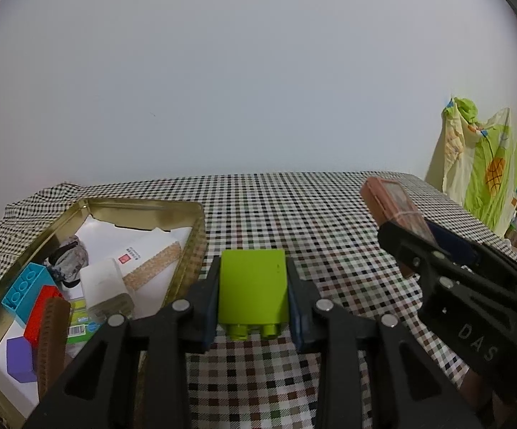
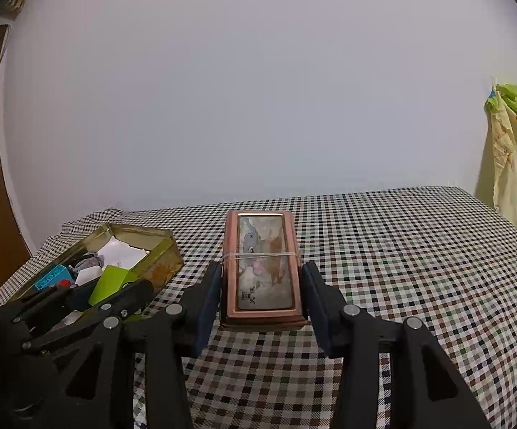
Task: Organize rigid objects
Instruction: 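Carry the green brick with the left gripper while the right carries the picture box toward the tray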
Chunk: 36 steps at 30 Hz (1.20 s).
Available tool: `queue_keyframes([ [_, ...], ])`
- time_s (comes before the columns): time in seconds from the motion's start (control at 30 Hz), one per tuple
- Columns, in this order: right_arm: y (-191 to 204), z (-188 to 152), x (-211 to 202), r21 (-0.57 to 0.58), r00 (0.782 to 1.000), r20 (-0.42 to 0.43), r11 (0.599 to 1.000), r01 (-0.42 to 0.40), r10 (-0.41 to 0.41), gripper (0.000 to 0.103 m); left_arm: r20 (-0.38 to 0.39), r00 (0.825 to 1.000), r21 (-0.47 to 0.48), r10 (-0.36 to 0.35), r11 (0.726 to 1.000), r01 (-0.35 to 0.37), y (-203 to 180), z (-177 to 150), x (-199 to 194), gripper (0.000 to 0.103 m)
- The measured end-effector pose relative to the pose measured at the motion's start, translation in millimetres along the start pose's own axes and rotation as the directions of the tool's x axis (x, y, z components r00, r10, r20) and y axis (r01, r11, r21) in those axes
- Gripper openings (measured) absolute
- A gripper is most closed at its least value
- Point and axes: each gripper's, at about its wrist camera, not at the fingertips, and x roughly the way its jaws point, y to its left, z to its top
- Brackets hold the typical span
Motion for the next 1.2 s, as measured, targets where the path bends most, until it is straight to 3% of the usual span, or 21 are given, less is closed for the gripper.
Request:
queue_keyframes([
  [1.2, 33.7, -5.1, -7.4, -0.043, 0.998, 0.039, 0.998, -0.041, 0.042, 0.049, 0.078, 0.997, -0.036, 0.029, 0.999, -0.026, 23.0, -5.8, -27.7, 0.031],
])
